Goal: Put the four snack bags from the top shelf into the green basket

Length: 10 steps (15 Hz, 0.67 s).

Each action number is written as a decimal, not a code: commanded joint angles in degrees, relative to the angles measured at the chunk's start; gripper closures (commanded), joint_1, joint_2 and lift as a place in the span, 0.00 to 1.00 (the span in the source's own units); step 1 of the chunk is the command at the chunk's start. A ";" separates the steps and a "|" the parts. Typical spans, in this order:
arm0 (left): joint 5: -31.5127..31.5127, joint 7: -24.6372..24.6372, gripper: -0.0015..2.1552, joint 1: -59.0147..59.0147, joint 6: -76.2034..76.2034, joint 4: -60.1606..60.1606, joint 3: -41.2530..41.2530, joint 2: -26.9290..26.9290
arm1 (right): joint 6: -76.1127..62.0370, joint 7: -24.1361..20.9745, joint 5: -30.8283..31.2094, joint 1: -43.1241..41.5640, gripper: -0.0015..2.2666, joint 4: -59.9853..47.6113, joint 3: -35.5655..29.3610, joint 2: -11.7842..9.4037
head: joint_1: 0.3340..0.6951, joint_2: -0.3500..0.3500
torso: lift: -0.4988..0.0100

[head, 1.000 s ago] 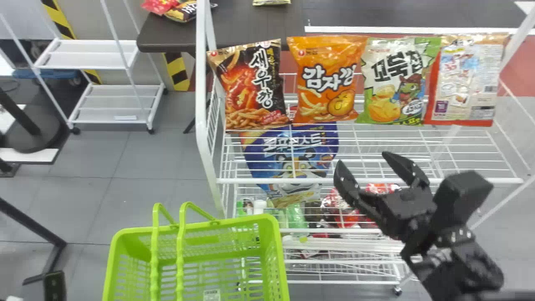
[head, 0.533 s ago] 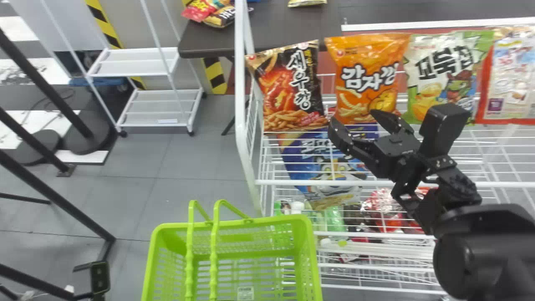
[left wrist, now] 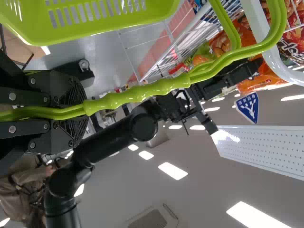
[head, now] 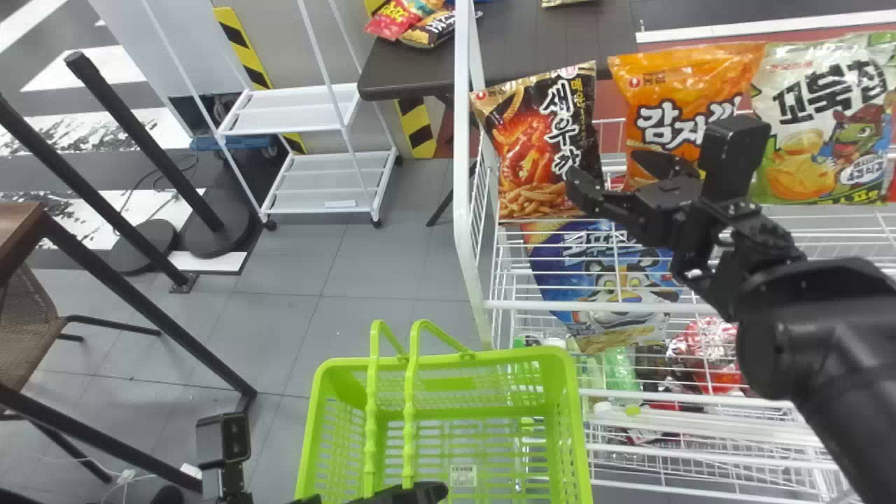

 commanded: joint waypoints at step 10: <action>0.45 -0.57 1.00 -0.54 -0.36 1.44 0.32 -0.11 | -0.56 14.16 -2.59 -17.21 0.30 24.76 2.11 0.58 | 1.00 0.85 | 0.98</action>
